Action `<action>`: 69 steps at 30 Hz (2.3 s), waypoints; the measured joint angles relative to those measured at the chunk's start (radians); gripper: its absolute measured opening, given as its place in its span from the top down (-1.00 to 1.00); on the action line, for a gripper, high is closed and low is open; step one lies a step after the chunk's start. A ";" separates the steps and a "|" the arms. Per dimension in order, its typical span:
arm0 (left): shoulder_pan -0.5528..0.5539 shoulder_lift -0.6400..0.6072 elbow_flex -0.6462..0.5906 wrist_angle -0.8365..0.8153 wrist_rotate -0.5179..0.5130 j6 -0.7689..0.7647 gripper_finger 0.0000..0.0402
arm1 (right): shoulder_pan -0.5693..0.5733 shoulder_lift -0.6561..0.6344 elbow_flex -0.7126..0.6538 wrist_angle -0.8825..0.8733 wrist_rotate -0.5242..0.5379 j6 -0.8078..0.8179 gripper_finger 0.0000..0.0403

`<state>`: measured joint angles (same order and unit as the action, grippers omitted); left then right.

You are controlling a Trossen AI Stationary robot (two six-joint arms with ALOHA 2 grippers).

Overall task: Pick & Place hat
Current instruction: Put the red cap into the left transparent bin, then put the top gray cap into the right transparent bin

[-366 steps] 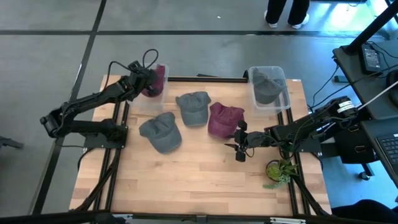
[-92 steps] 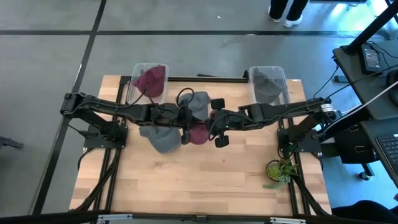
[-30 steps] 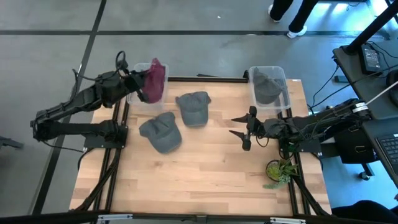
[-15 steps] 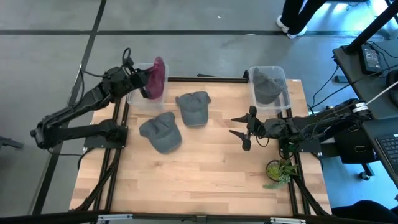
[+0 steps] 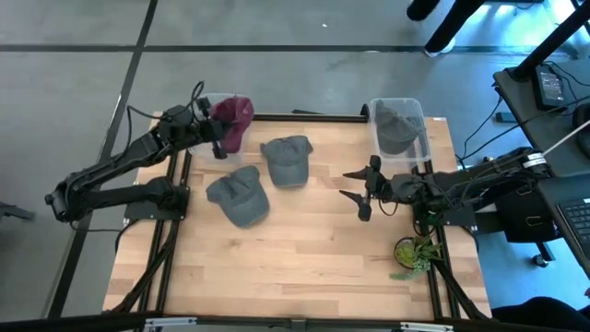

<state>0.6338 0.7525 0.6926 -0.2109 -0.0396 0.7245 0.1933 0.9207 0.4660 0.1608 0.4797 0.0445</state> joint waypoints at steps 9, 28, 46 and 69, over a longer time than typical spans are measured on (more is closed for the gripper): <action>0.005 -0.035 0.000 -0.118 -0.129 -0.184 0.98 | -0.041 0.000 0.000 -0.013 0.000 -0.005 -0.21; 0.005 0.114 0.000 -0.184 -0.522 -0.487 0.87 | -0.052 0.000 0.000 -0.017 0.000 -0.029 -0.21; 0.005 0.199 0.000 -0.229 -0.651 -0.731 0.25 | -0.052 0.000 0.000 -0.024 -0.001 0.025 -0.21; -0.095 0.076 0.001 0.039 -0.330 -0.703 0.16 | -0.052 0.000 0.001 -0.031 -0.001 0.054 -0.21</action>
<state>0.5388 0.8286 0.6937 -0.1714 -0.3694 0.0215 0.1413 0.9208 0.4667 0.1299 0.4786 0.0988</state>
